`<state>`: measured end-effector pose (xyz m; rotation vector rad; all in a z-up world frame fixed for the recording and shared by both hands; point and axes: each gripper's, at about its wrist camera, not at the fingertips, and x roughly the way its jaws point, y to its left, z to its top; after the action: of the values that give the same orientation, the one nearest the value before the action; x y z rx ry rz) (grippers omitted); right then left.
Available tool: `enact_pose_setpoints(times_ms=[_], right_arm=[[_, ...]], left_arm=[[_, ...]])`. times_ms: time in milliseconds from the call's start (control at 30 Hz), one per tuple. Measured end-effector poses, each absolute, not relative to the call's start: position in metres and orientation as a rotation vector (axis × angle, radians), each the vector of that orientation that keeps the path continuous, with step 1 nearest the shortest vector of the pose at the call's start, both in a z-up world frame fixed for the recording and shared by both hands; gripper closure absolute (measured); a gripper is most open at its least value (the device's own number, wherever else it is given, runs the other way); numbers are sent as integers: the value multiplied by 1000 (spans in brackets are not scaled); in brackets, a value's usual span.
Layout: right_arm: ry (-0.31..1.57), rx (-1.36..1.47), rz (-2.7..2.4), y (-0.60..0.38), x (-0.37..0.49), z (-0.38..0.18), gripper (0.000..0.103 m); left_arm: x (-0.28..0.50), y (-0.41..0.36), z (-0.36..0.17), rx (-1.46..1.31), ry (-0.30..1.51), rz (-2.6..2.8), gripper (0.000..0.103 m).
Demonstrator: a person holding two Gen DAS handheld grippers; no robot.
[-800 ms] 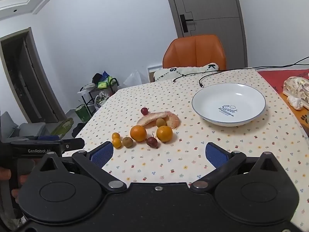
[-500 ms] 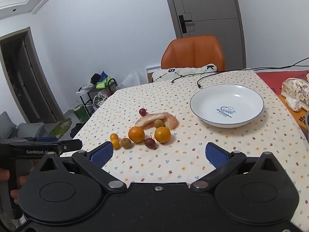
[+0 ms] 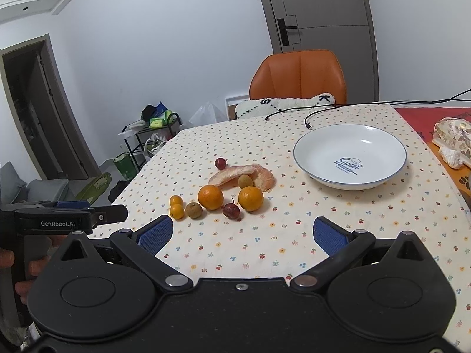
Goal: Organize fruits
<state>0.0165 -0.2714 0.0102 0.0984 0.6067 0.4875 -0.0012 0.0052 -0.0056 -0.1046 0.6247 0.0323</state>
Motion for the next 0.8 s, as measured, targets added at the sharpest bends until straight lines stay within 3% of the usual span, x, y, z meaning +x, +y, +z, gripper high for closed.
enact_pose_setpoints(times_ms=[800], right_arm=[[614, 95, 477, -275, 18, 11, 0]], left_arm=[[0, 3, -6, -105, 625, 29, 0]])
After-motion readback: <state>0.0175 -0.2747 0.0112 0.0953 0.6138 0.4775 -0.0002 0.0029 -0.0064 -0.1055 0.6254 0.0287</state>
